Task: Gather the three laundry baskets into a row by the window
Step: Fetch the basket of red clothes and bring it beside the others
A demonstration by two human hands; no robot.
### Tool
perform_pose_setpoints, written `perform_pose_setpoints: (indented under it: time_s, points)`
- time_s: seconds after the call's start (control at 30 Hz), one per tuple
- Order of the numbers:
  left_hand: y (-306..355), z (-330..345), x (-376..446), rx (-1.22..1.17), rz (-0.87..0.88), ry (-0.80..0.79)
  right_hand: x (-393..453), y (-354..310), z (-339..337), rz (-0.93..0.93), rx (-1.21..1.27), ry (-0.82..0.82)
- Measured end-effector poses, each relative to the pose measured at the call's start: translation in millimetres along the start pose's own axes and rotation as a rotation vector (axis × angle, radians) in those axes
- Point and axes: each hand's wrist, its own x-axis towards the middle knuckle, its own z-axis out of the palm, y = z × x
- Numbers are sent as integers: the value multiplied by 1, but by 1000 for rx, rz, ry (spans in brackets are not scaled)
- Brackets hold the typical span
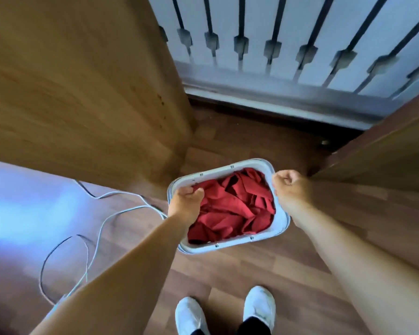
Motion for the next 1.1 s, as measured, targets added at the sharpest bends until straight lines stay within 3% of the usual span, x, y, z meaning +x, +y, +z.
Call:
perform_pose_setpoints:
  time_s: [0.23, 0.43, 0.57, 0.77, 1.1]
  points:
    - [-85, 21, 80, 117, -155, 146, 71, 64, 49, 36, -267, -115]
    - [-114, 32, 122, 15, -172, 128, 116, 78, 67, 64, -631, 22]
    - [-121, 30, 131, -26, -222, 67, 127, 86, 78, 166, -518, -45]
    - [-112, 7, 109, -49, -209, 51, 94, 73, 65, 148, -435, 43]
    - [-62, -108, -23, -19, -158, 158, -52, -39, -14, 89, -365, 165]
